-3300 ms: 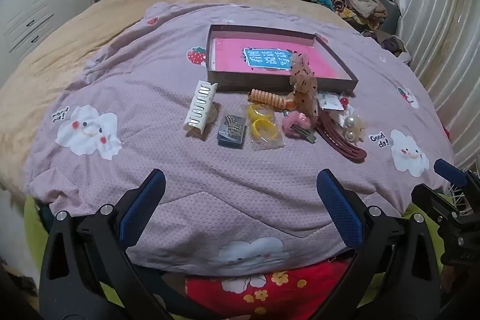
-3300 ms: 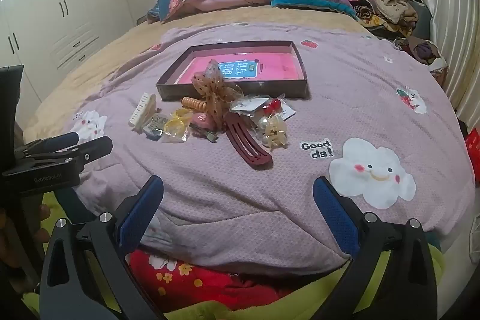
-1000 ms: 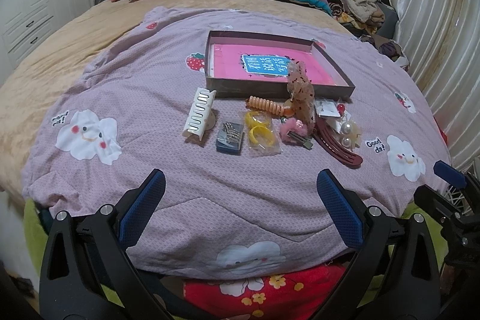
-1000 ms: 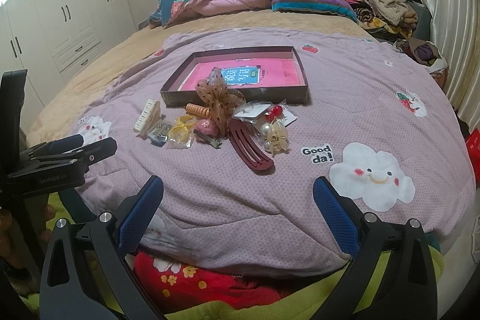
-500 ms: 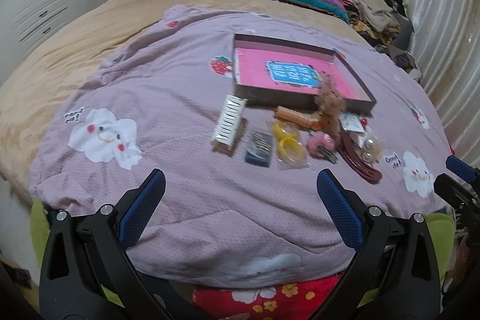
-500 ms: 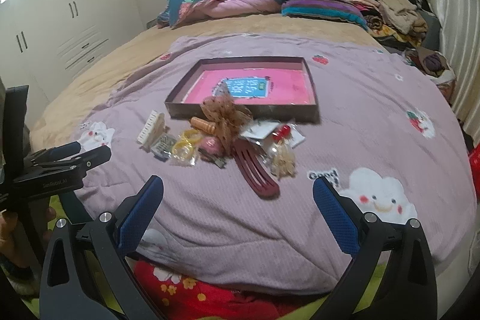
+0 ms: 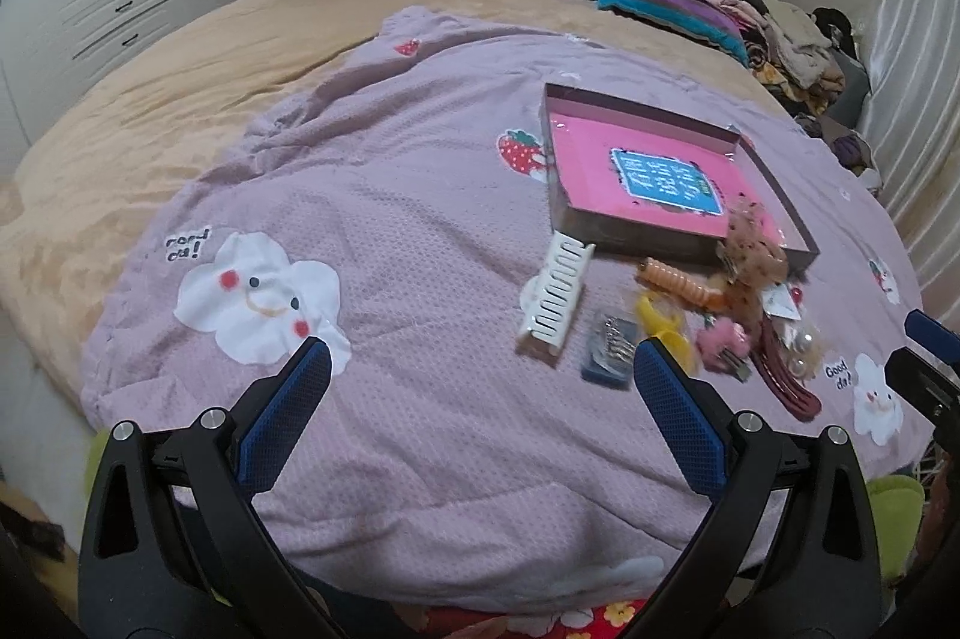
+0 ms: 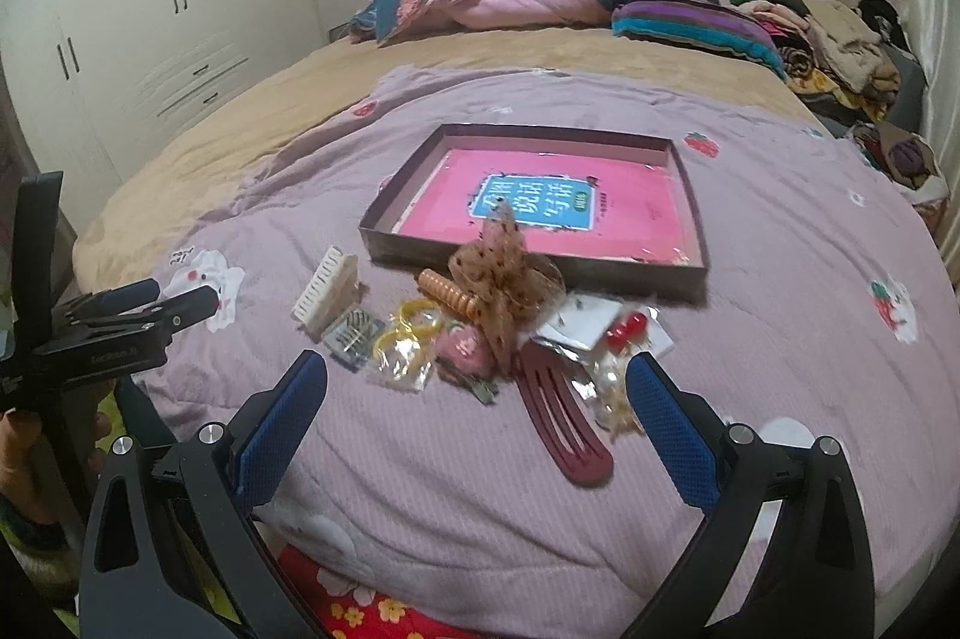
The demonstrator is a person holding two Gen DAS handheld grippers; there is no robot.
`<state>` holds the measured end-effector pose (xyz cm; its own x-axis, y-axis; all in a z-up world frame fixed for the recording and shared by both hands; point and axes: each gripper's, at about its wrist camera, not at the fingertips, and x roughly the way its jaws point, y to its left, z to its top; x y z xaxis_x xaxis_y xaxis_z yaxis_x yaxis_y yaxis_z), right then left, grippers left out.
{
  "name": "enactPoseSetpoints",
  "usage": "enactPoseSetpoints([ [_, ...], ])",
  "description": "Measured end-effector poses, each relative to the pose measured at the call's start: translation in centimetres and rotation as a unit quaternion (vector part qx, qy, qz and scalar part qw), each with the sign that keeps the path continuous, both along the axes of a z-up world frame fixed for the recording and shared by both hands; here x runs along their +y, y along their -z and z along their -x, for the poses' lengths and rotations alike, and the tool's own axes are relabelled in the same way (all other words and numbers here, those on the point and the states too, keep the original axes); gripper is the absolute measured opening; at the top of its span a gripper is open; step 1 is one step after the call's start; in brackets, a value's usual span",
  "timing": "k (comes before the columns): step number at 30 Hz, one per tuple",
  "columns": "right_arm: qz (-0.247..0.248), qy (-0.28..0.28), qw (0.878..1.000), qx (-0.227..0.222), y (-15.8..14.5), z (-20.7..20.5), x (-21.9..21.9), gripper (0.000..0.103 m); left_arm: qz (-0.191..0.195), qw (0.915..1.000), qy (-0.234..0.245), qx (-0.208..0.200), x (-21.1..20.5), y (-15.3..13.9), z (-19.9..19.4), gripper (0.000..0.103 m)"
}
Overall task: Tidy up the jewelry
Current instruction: 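Move left tool toward white comb clip while right tool approaches beige bow clip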
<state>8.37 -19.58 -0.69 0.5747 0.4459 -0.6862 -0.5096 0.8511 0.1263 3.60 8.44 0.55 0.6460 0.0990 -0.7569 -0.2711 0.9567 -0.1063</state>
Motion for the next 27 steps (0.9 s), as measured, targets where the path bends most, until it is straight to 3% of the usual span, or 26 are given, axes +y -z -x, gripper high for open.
enactPoseSetpoints([
  [16, 0.03, 0.005, 0.999, 0.017, 3.0, -6.7, 2.3, 0.098, 0.034, 0.9963, 0.069, 0.037, 0.4, 3.9, -6.1, 0.095],
  [21, 0.017, -0.002, 0.998, 0.062, 4.9, -9.3, 3.0, 0.081, 0.039, 0.9941, 0.089, 0.049, 0.2, 5.1, -7.0, 0.093],
  [27, -0.003, -0.008, 0.995, 0.097, 6.4, -11.1, 3.5, 0.061, 0.039, 0.9922, 0.1, 0.063, 0.1, 6.2, -7.7, 0.078],
])
